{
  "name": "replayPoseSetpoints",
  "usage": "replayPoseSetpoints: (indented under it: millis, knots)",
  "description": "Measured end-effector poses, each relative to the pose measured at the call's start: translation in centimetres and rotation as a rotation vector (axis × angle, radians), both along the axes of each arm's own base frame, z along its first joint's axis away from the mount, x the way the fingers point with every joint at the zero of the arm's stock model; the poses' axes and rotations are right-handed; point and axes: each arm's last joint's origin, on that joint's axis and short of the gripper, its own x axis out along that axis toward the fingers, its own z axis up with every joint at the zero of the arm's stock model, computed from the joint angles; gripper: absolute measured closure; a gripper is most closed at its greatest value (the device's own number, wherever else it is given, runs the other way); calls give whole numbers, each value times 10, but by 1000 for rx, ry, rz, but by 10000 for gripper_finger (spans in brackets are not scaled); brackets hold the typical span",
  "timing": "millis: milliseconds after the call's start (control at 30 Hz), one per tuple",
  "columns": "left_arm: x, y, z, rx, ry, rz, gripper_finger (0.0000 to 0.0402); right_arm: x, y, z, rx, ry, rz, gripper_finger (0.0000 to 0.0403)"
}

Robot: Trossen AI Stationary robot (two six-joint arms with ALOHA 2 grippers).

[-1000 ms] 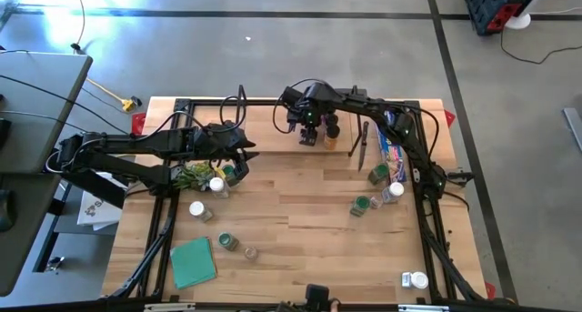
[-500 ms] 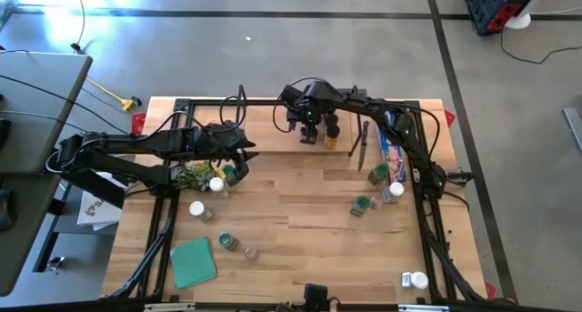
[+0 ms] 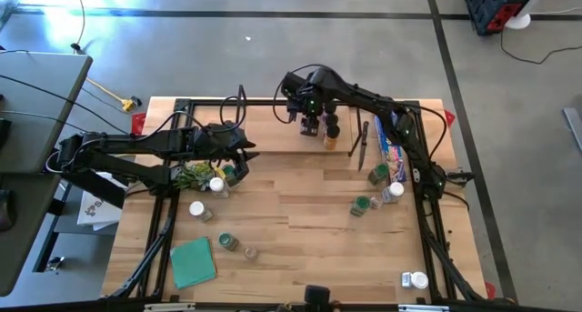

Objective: Shelf spices
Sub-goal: Put the brown seasoning bottle on the shelf align with the other brown seasoning bottle

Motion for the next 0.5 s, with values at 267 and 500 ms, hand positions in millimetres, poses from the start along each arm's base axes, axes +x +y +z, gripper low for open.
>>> replayPoseSetpoints:
  millis: [267, 500]
  knots:
    - [0, 0, 0, 0, -2, 0, 257, 0, -4, -14, 65, -22, -8, 324]
    - [0, 0, 0, 1, -5, 0, 257, 0, -10, -20, 52, -29, -21, 386]
